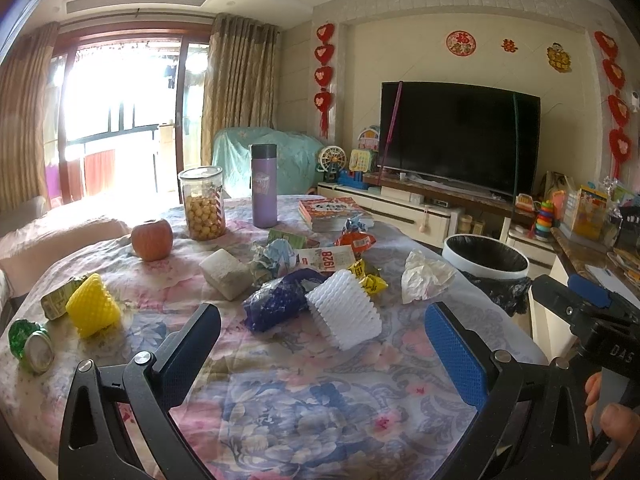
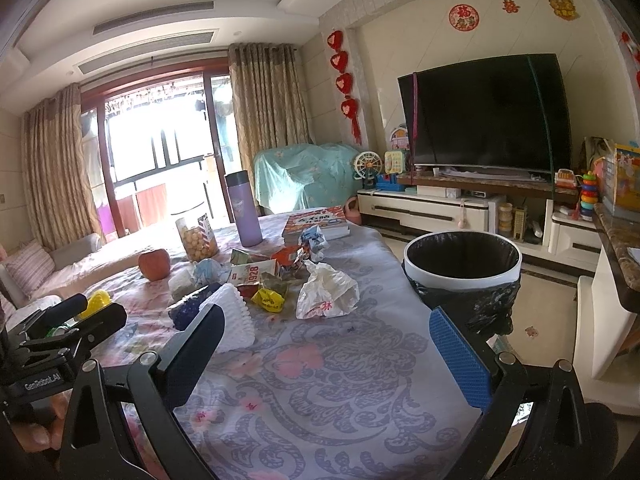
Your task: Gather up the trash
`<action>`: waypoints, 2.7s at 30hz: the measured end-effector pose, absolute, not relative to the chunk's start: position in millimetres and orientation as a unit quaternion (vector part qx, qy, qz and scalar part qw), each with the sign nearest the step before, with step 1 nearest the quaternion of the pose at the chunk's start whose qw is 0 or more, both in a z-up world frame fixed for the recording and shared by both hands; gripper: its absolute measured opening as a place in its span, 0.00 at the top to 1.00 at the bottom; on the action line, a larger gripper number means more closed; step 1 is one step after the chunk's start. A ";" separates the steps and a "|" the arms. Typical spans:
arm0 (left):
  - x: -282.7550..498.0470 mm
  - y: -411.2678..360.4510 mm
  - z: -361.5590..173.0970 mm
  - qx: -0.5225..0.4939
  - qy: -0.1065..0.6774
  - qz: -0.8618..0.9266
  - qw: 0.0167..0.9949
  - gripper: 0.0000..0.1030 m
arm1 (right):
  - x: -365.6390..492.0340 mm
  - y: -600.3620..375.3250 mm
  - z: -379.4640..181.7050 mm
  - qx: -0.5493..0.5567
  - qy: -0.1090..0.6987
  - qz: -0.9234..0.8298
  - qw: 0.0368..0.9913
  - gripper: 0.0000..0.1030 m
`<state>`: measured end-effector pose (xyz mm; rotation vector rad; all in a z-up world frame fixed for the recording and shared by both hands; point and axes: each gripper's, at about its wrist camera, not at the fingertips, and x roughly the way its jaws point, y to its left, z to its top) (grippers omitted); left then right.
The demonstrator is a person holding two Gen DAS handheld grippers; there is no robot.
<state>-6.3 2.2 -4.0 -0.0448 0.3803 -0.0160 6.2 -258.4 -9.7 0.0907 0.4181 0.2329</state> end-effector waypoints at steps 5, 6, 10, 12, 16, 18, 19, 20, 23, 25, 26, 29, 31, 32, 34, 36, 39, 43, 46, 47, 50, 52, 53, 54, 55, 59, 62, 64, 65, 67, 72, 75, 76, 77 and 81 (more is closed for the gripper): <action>0.3 6.9 -7.5 -0.026 0.194 -0.008 0.981 0.01 | 8.4 -257.7 -10.9 0.047 0.211 0.119 0.969 0.00; 1.1 8.0 -7.8 -0.026 0.196 -0.008 0.980 0.01 | 8.9 -257.3 -11.4 0.047 0.212 0.120 0.969 0.00; 5.9 10.6 -10.2 -0.032 0.205 -0.008 0.978 0.01 | 11.7 -256.9 -12.2 0.049 0.218 0.126 0.967 0.00; 9.4 12.3 -11.5 -0.032 0.211 -0.007 0.977 0.01 | 13.2 -256.0 -12.2 0.046 0.220 0.129 0.966 0.00; 16.8 13.4 -14.0 -0.034 0.222 -0.010 0.974 0.01 | 20.4 -254.8 -12.6 0.046 0.228 0.139 0.963 0.00; 24.4 12.9 -15.0 -0.033 0.229 -0.013 0.973 0.01 | 25.7 -254.5 -13.5 0.046 0.233 0.143 0.961 0.00; 27.4 12.7 -15.8 -0.032 0.232 -0.014 0.972 0.01 | 28.4 -254.2 -14.2 0.046 0.236 0.144 0.960 0.00; 29.8 13.0 -16.2 -0.032 0.235 -0.015 0.971 0.01 | 32.0 -253.8 -15.2 0.047 0.240 0.147 0.958 0.00; 42.7 14.5 -18.2 -0.033 0.248 -0.018 0.968 0.01 | 44.1 -254.6 -19.0 0.052 0.254 0.152 0.954 0.00; 50.6 15.4 -20.4 -0.034 0.257 -0.020 0.966 0.01 | 53.8 -255.4 -21.7 0.055 0.264 0.155 0.950 0.00; 54.5 15.8 -21.6 -0.035 0.261 -0.021 0.964 0.01 | 57.6 -255.9 -22.7 0.058 0.268 0.156 0.949 0.00; 66.4 16.3 -25.8 -0.040 0.274 -0.025 0.961 0.01 | 71.9 -259.6 -28.8 0.068 0.282 0.156 0.944 0.00; 77.5 17.0 -27.7 -0.043 0.281 -0.026 0.959 0.01 | 81.4 -261.6 -32.9 0.071 0.291 0.153 0.942 0.01; 88.2 14.6 -29.9 -0.043 0.285 -0.027 0.957 0.01 | 89.2 -263.5 -35.9 0.074 0.299 0.149 0.940 0.01; 97.1 13.6 -32.0 -0.045 0.292 -0.028 0.955 0.01 | 99.9 -265.6 -39.7 0.080 0.310 0.148 0.936 0.01; 105.8 12.6 -34.0 -0.046 0.299 -0.030 0.953 0.02 | 109.4 -267.4 -42.1 0.082 0.316 0.145 0.934 0.02; 117.2 11.5 -36.2 -0.051 0.308 -0.032 0.949 0.05 | 123.4 -268.0 -47.6 0.085 0.328 0.145 0.930 0.06; 139.4 6.7 -45.2 -0.055 0.318 -0.032 0.946 0.06 | 142.5 -265.6 -55.3 0.090 0.351 0.151 0.920 0.12; 149.5 3.1 -49.2 -0.054 0.329 -0.035 0.942 0.10 | 156.4 -263.7 -62.9 0.087 0.368 0.156 0.913 0.19; 152.0 1.8 -50.5 -0.052 0.332 -0.035 0.941 0.12 | 160.1 -263.9 -65.4 0.089 0.373 0.159 0.910 0.24; 162.5 -0.6 -55.0 -0.051 0.345 -0.042 0.936 0.31 | 170.9 -263.2 -74.0 0.097 0.389 0.165 0.901 0.41; 167.3 -4.1 -57.8 -0.051 0.355 -0.056 0.932 0.50 | 174.9 -263.7 -78.4 0.104 0.396 0.173 0.896 0.61; 169.3 -5.8 -58.6 -0.050 0.359 -0.061 0.930 0.61 | 175.6 -264.2 -80.3 0.105 0.400 0.177 0.893 0.75; 170.0 -7.3 -58.8 -0.047 0.361 -0.063 0.929 0.66 | 175.0 -264.5 -81.1 0.104 0.401 0.179 0.892 0.80; 170.0 -8.7 -58.6 -0.044 0.362 -0.065 0.929 0.72 | 174.7 -264.6 -80.9 0.104 0.402 0.181 0.892 0.83; 169.2 -14.7 -53.8 -0.043 0.360 -0.088 0.928 0.90 | 166.7 -271.4 -77.1 0.116 0.396 0.189 0.891 0.86; 170.2 -24.1 -49.1 -0.034 0.354 -0.102 0.929 0.94 | 159.3 -278.2 -71.2 0.120 0.390 0.188 0.894 0.87; 171.4 -31.4 -45.9 -0.029 0.351 -0.112 0.929 0.94 | 156.8 -284.7 -68.6 0.122 0.386 0.184 0.896 0.88; 172.1 -36.1 -43.9 -0.027 0.350 -0.120 0.929 0.94 | 154.2 -289.7 -67.2 0.125 0.385 0.181 0.896 0.88; 173.6 -41.6 -41.6 -0.025 0.347 -0.131 0.928 0.95 | 149.9 -299.4 -64.8 0.132 0.383 0.175 0.898 0.89; 182.6 -55.8 -35.6 -0.017 0.337 -0.157 0.928 0.95 | 140.8 -323.5 -59.6 0.143 0.378 0.156 0.901 0.89; 188.8 -63.0 -33.2 -0.012 0.333 -0.170 0.927 0.95 | 137.7 -333.1 -56.0 0.147 0.374 0.148 0.903 0.89; 191.8 -65.3 -33.8 -0.010 0.333 -0.174 0.927 0.95 | 136.5 -337.4 -54.7 0.148 0.373 0.145 0.904 0.89; 194.7 -67.7 -33.9 -0.010 0.333 -0.179 0.926 0.95 | 135.4 -341.0 -53.3 0.149 0.372 0.142 0.905 0.89; 206.9 -77.2 -35.2 -0.011 0.338 -0.194 0.921 0.95 | 132.8 -356.6 -49.0 0.153 0.367 0.126 0.909 0.89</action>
